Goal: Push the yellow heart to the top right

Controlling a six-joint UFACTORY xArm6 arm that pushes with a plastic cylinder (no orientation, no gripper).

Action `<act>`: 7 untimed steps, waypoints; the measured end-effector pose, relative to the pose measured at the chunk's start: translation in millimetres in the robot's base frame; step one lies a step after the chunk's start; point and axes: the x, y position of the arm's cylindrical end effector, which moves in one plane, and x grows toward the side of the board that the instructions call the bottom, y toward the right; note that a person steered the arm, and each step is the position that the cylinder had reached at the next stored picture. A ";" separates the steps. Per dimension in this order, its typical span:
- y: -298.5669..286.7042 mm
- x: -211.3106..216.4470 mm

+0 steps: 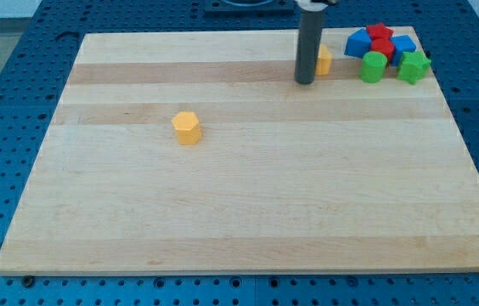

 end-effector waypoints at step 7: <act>-10.1 -15.1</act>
